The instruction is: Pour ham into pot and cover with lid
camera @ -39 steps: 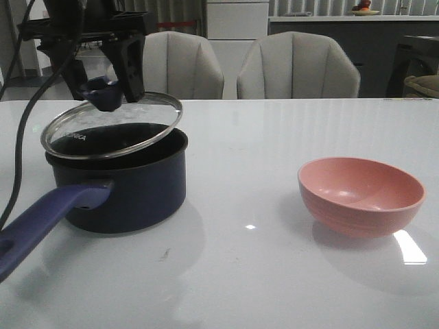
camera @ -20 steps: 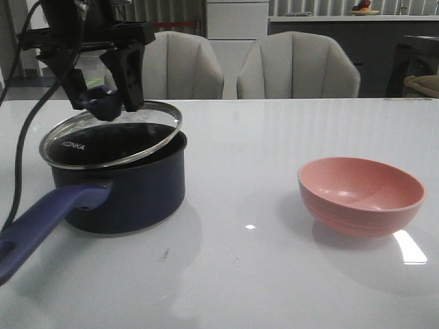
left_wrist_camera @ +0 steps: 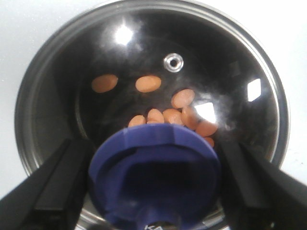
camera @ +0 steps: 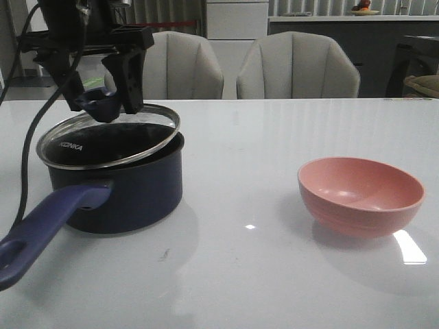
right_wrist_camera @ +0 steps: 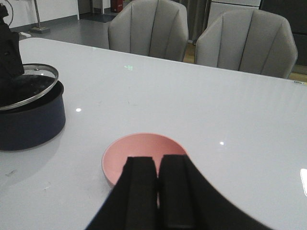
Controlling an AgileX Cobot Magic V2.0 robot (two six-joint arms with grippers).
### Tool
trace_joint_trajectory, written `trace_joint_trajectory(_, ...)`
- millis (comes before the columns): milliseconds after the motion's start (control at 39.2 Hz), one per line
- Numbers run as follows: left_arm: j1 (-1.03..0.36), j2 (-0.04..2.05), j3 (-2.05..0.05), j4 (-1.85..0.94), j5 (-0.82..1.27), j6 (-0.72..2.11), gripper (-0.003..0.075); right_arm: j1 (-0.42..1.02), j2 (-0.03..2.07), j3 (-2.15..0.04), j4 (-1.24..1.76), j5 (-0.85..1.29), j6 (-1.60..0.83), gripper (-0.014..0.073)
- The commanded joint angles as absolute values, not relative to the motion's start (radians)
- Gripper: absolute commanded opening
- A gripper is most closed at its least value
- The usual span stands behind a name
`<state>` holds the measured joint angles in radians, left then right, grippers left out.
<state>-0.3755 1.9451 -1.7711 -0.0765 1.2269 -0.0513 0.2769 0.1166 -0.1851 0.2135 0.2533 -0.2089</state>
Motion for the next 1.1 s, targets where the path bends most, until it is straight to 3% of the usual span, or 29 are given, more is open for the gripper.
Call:
trace_joint_trajectory(0, -0.382, 1.895, -1.794, -0.077, 1.231, -0.053, 0.062, 0.276, 0.125, -0.212, 0.22, 0.168, -0.213, 0.0168)
trace_joint_trajectory(357, -0.374, 1.902, -1.84, -0.049, 1.264, -0.053, 0.0636, 0.276, 0.125, -0.212, 0.22, 0.168, -0.213, 0.0168)
trace_joint_trajectory(561, -0.344, 1.808, -1.813, -0.047, 1.227, -0.053, 0.0636, 0.276, 0.125, -0.212, 0.22, 0.168, -0.213, 0.0168)
trace_joint_trajectory(1070, -0.316, 1.285, -1.24, -0.033, 0.843, -0.036, 0.0636, 0.276, 0.125, -0.212, 0.22, 0.168, -0.213, 0.0168)
